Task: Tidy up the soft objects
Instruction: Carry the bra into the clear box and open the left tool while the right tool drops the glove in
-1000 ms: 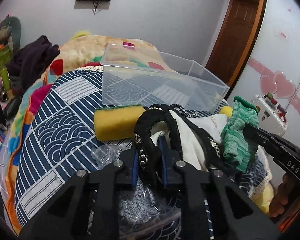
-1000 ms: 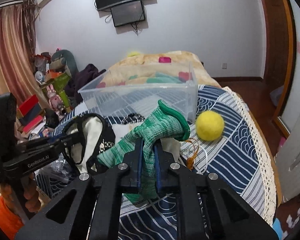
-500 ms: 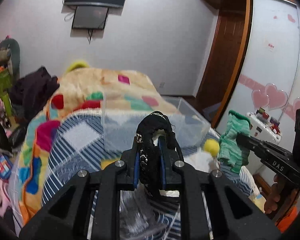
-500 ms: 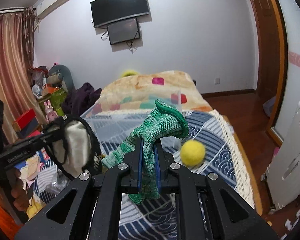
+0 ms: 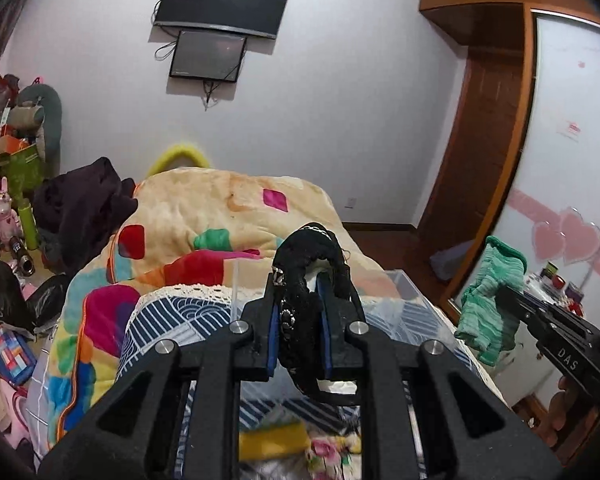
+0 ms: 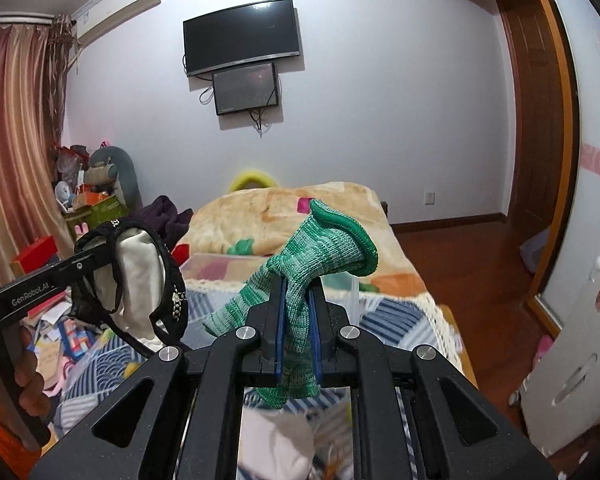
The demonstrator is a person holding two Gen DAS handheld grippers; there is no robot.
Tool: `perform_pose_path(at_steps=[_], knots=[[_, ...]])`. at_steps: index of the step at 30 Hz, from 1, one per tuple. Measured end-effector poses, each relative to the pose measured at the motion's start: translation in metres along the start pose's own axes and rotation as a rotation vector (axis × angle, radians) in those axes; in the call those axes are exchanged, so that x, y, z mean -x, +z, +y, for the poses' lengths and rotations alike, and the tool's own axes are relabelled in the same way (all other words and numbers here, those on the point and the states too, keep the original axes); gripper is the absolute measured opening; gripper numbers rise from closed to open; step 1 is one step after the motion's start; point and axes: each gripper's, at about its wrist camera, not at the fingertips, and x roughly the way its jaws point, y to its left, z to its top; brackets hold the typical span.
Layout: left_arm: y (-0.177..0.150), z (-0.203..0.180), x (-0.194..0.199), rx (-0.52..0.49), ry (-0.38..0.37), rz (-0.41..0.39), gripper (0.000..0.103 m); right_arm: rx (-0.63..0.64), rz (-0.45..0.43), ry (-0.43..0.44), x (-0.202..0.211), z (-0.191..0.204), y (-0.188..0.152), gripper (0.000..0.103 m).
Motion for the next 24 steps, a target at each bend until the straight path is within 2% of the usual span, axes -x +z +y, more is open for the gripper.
perform_pose_path(at_steps=[8, 14, 24], knots=[[0.011, 0.002, -0.047, -0.018, 0.065, 0.032, 0.016, 0.005, 0.078, -0.004, -0.041, 0.003, 0.004, 0.01], [-0.001, -0.006, -0.084, -0.065, 0.109, 0.113, 0.016, 0.024, 0.186, -0.007, -0.073, 0.008, -0.004, 0.01], [-0.027, -0.014, -0.12, -0.129, 0.083, 0.282, 0.016, 0.085, 0.37, 0.008, -0.103, 0.007, -0.016, 0.01]])
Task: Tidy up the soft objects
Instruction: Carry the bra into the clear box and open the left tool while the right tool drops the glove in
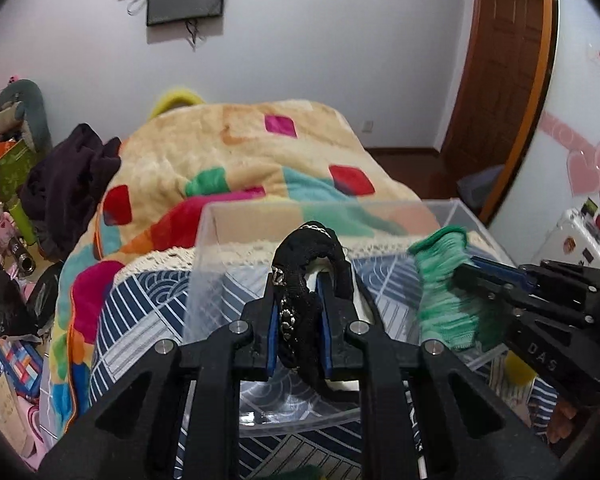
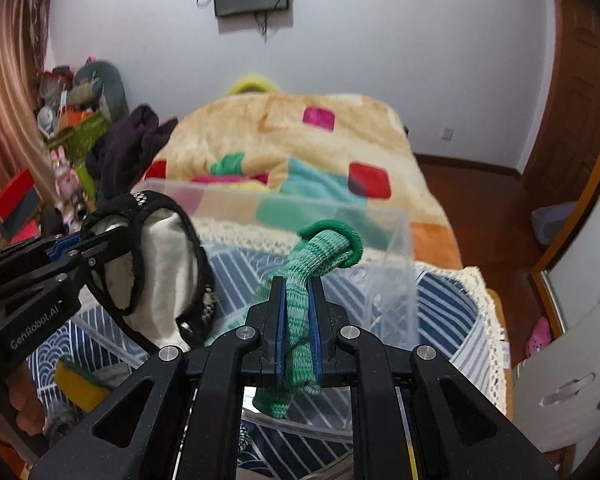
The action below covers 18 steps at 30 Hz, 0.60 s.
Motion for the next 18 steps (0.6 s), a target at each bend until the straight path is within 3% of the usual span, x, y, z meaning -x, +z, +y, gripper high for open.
perform_pose_path(at_steps=[6, 12, 14, 18], knots=[[-0.004, 0.0, -0.007, -0.016, -0.018, 0.049, 0.022, 0.017, 0.06, 0.016, -0.007, -0.001, -0.006, 0.01], [-0.008, 0.0, 0.008, -0.018, -0.042, 0.025, 0.05, 0.015, 0.041, 0.017, 0.003, -0.001, -0.006, 0.014], [-0.009, 0.0, 0.019, -0.017, -0.05, 0.002, 0.065, 0.016, 0.02, 0.02, 0.011, 0.0, -0.006, 0.027], [-0.008, 0.0, 0.041, -0.036, -0.031, -0.049, 0.072, 0.016, -0.055, 0.004, 0.033, 0.002, -0.008, 0.053]])
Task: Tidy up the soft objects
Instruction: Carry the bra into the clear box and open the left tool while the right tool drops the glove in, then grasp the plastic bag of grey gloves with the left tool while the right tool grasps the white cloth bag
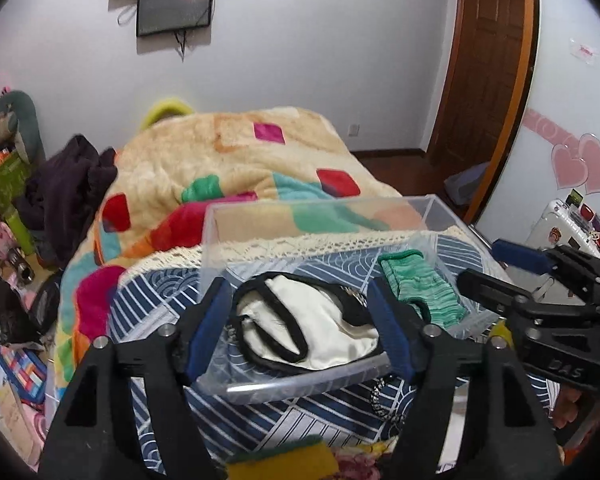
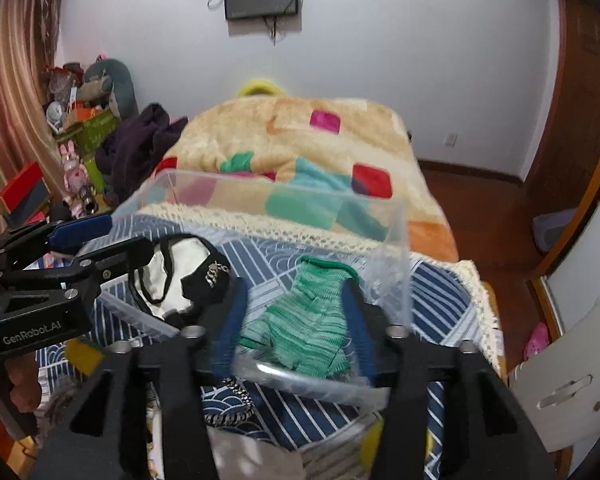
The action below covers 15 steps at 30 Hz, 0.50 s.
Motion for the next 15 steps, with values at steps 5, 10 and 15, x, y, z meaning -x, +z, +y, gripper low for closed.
perform_pose_path(at_steps=[5, 10, 15], knots=[[-0.002, 0.003, 0.03, 0.008, -0.004, -0.052, 0.088, -0.007, -0.093, -0.001, 0.028, 0.003, 0.002, 0.075], [-0.012, 0.008, 0.058, 0.028, 0.003, -0.082, 0.097, 0.003, -0.163, -0.007, 0.052, 0.007, -0.002, 0.083], [-0.031, 0.014, 0.072, 0.035, 0.014, -0.067, 0.099, -0.001, -0.187, -0.002, 0.063, 0.01, -0.016, 0.089]])
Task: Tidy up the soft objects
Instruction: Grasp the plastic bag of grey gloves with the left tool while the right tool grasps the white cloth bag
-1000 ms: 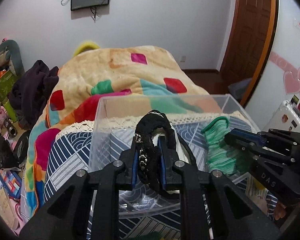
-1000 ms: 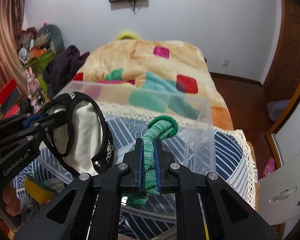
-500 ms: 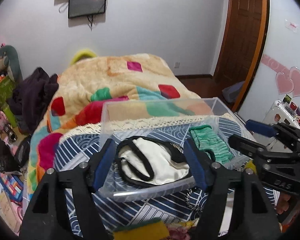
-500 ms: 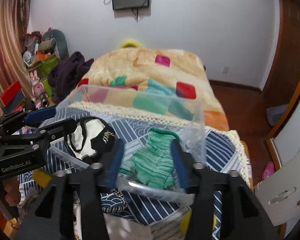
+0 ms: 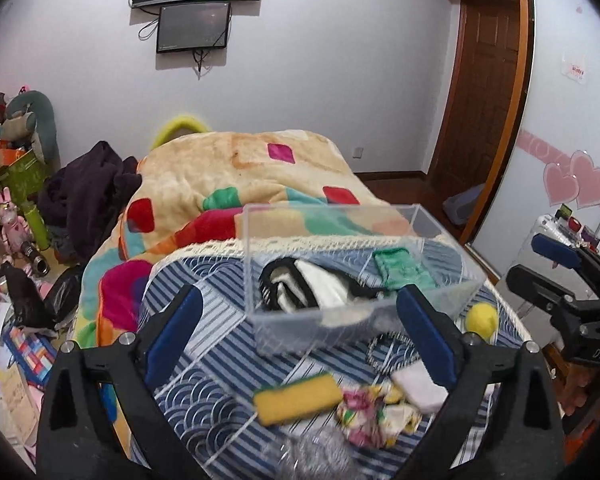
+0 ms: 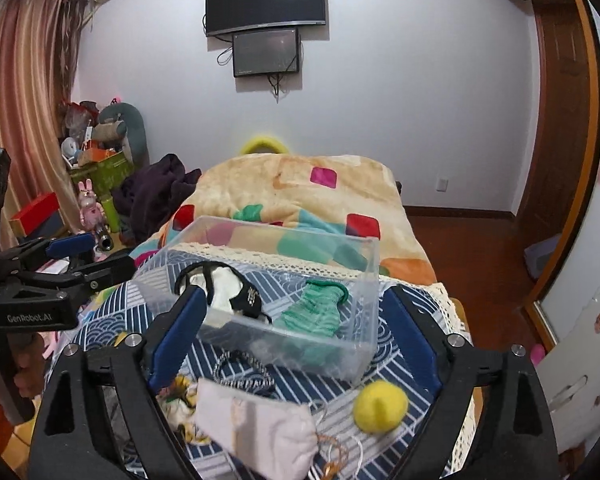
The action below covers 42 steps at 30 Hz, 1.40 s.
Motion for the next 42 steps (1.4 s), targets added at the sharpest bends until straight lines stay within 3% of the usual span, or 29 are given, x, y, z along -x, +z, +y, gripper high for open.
perform_pose_path(at_steps=[13, 20, 25, 30, 33, 35, 38, 42], knots=[[-0.076, 0.006, -0.002, 0.002, 0.023, 0.148, 0.099, -0.057, 0.114, 0.031, -0.007, -0.001, -0.054, 0.09], [-0.114, 0.009, -0.013, 0.062, -0.036, 0.256, 0.099, -0.108, 0.2, 0.072, -0.018, 0.005, -0.085, 0.09], [-0.125, -0.001, -0.011, 0.02, -0.011, 0.233, 0.099, -0.1, 0.217, 0.061, -0.022, 0.011, -0.097, 0.088], [-0.132, -0.007, -0.004, 0.004, -0.017, 0.194, 0.084, -0.084, 0.227, 0.033, -0.027, 0.01, -0.099, 0.062], [-0.136, -0.011, 0.002, -0.004, -0.033, 0.175, 0.067, -0.077, 0.223, 0.013, -0.024, 0.005, -0.102, 0.043], [-0.136, -0.013, 0.005, -0.007, -0.054, 0.175, 0.049, -0.09, 0.219, 0.019, -0.021, 0.001, -0.103, 0.033], [-0.135, -0.015, 0.009, -0.008, -0.061, 0.17, 0.04, -0.107, 0.207, 0.032, -0.015, -0.004, -0.104, 0.025], [-0.129, -0.014, 0.015, -0.004, -0.076, 0.156, 0.03, -0.11, 0.165, 0.036, -0.002, -0.005, -0.1, 0.023]])
